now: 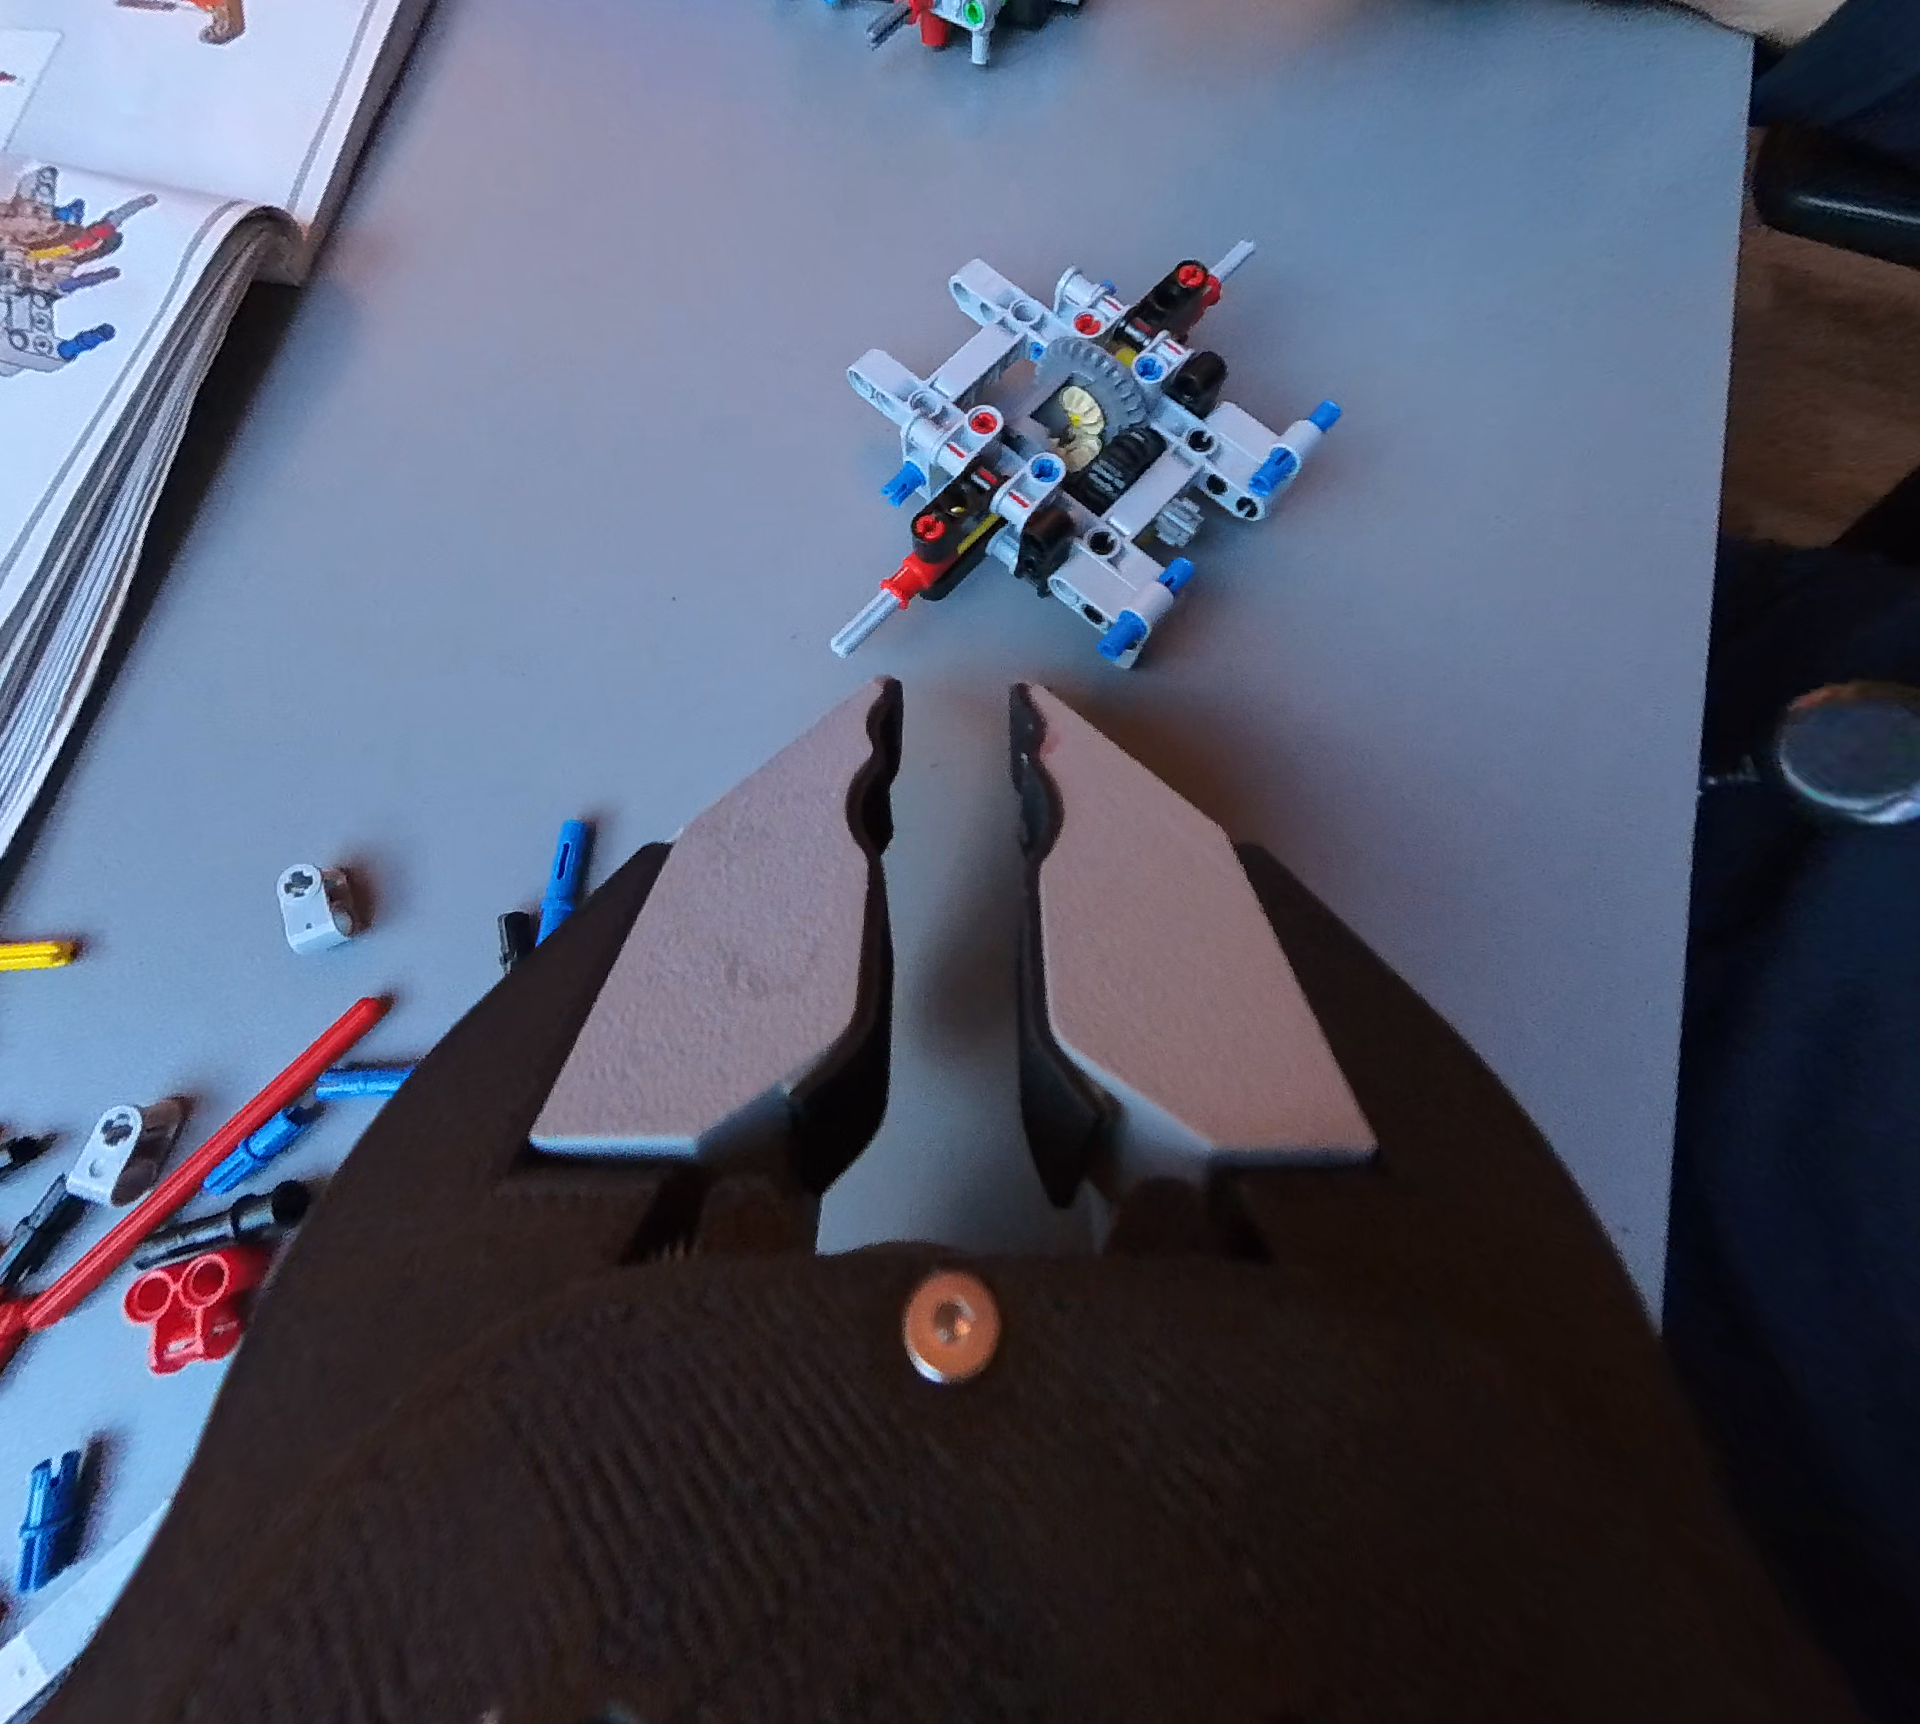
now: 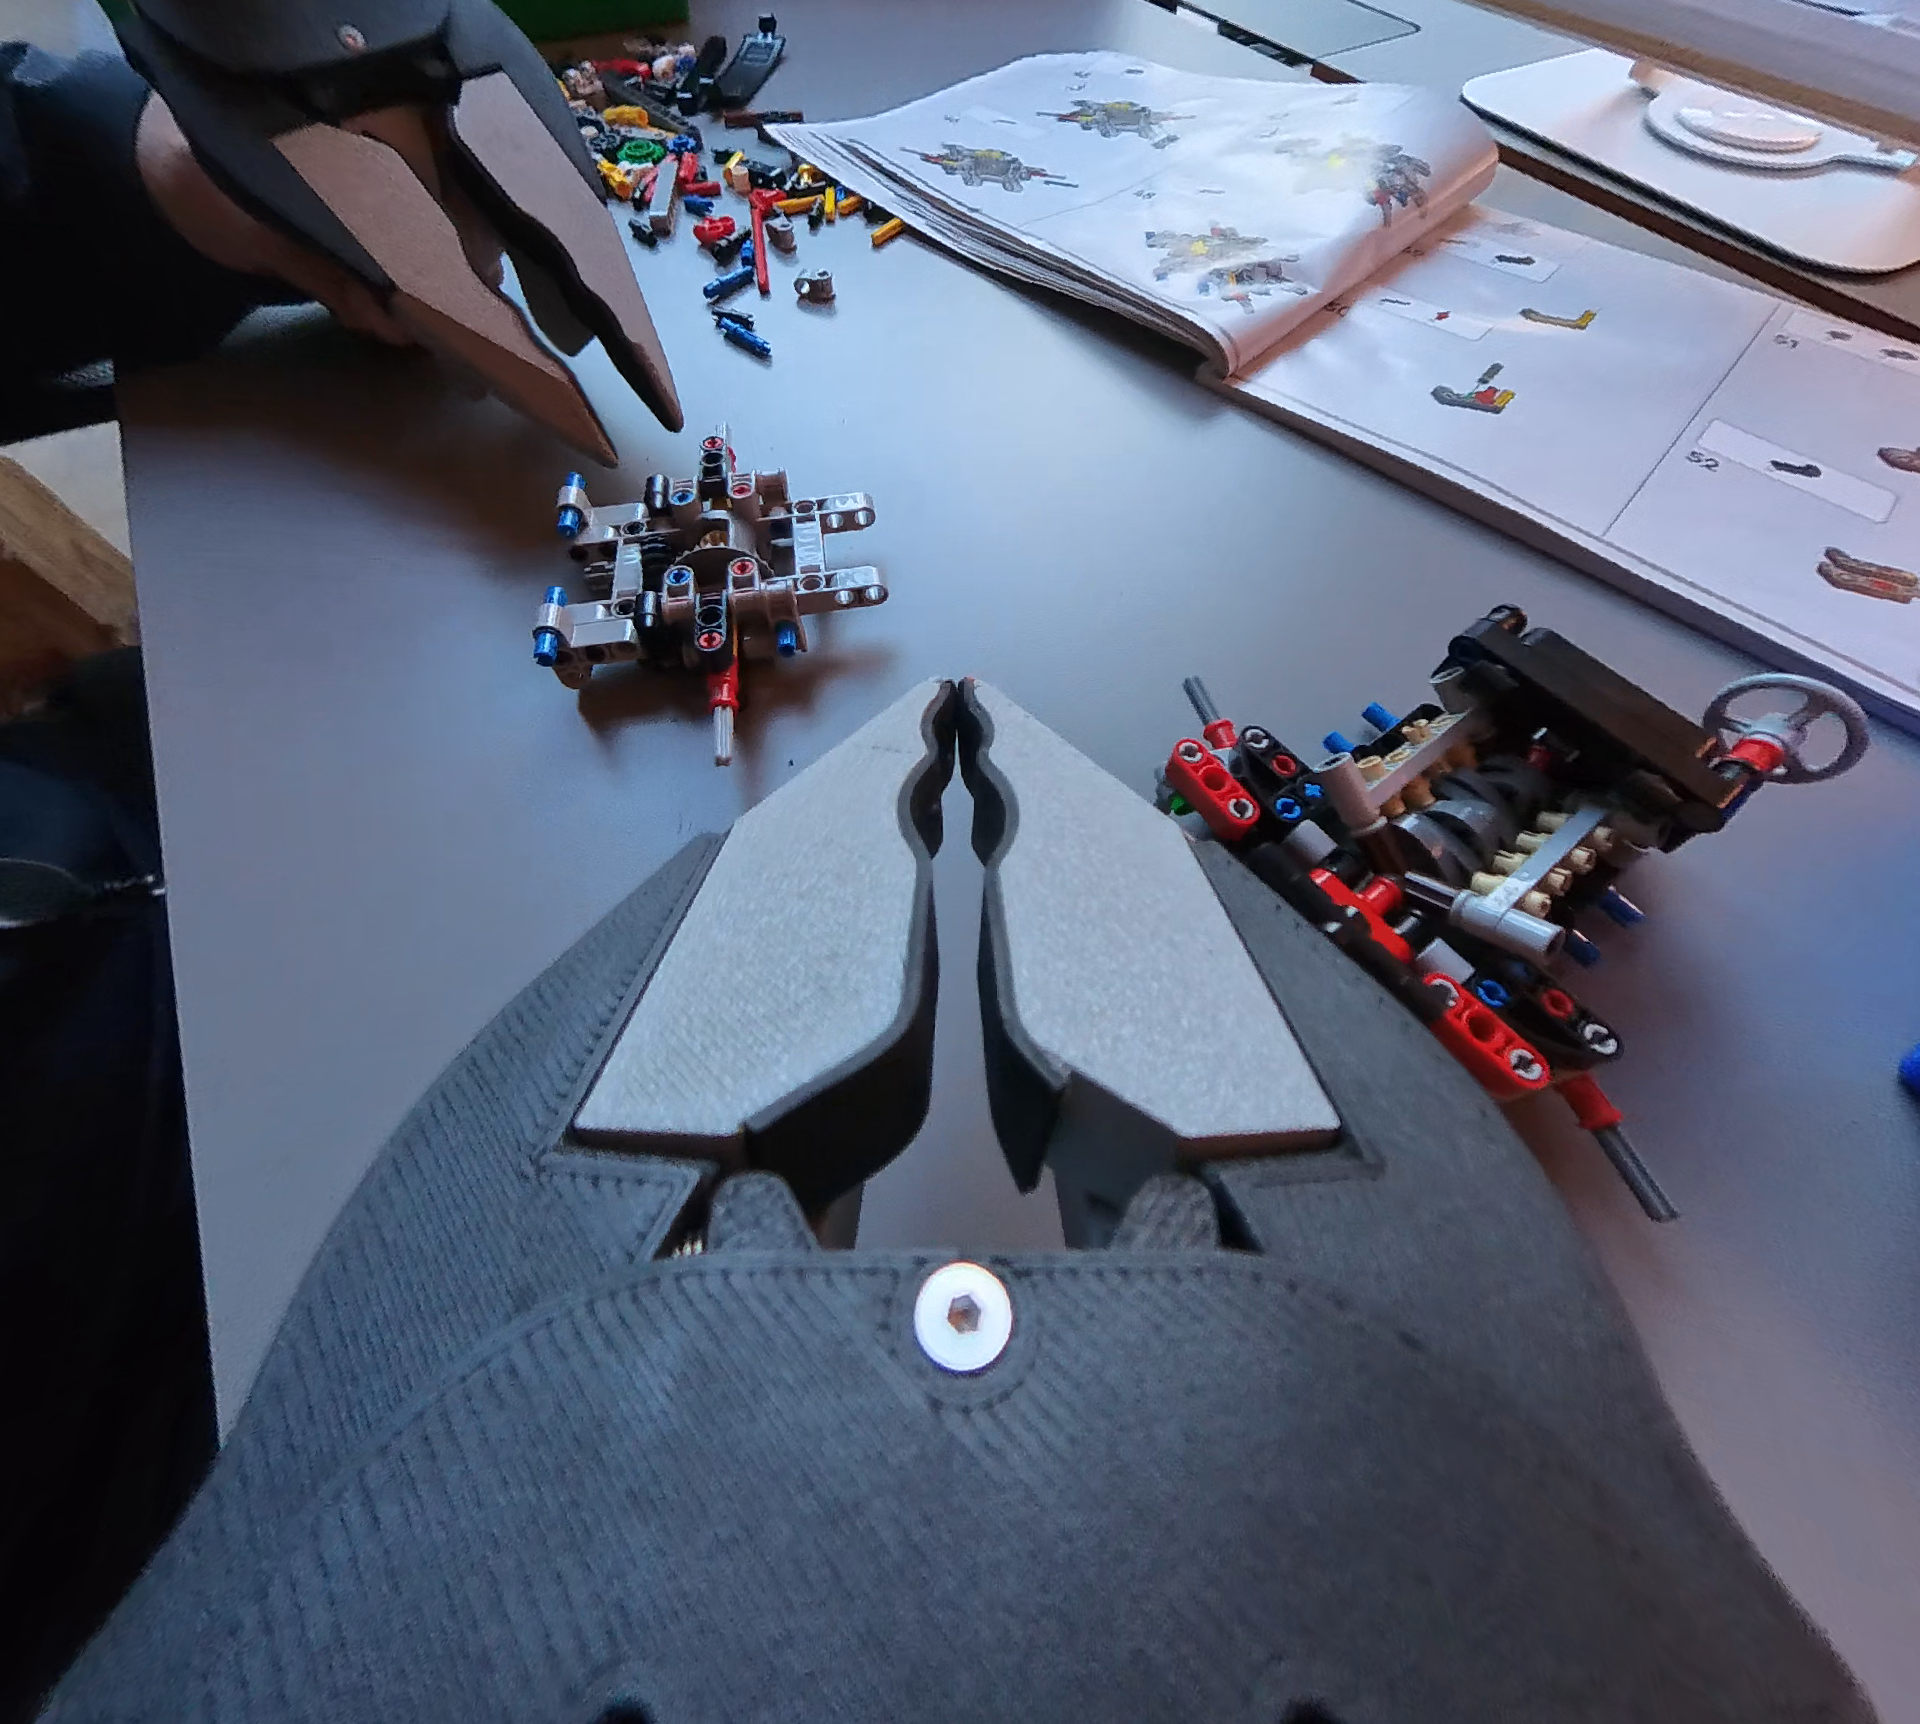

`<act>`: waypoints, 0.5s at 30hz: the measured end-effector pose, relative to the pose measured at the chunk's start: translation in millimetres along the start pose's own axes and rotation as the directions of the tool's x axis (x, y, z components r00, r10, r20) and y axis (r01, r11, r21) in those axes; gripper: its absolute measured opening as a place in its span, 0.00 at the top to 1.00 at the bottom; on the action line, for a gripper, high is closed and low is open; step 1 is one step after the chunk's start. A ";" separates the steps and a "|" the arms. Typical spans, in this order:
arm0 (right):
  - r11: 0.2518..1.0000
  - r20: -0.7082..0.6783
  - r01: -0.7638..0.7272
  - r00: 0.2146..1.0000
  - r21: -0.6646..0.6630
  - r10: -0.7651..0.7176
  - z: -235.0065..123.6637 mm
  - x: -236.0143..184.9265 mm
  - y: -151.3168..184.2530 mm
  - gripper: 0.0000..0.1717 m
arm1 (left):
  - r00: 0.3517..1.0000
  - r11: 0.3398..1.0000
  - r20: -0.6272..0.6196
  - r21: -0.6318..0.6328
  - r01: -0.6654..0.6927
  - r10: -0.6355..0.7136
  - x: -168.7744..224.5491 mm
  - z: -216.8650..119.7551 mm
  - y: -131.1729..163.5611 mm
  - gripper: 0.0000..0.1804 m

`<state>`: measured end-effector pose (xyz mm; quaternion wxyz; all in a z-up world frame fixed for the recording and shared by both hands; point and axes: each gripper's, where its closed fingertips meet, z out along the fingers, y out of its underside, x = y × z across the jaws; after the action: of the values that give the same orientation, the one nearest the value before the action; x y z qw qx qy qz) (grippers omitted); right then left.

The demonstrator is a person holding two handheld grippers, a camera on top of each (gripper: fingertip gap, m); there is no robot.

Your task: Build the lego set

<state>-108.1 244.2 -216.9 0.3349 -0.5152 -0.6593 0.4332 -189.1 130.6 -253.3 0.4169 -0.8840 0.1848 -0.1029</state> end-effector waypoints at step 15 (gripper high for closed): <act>0.998 -0.072 0.038 0.997 -0.055 -0.042 7.6 3.2 4.0 1.00 | 0.959 0.998 0.278 -0.016 0.062 -0.055 -48.9 -53.3 31.4 0.90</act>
<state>-114.0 246.0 -223.6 0.3535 -0.5264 -0.6680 0.3895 -259.1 95.2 -245.3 0.4243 -0.8999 0.0997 0.0117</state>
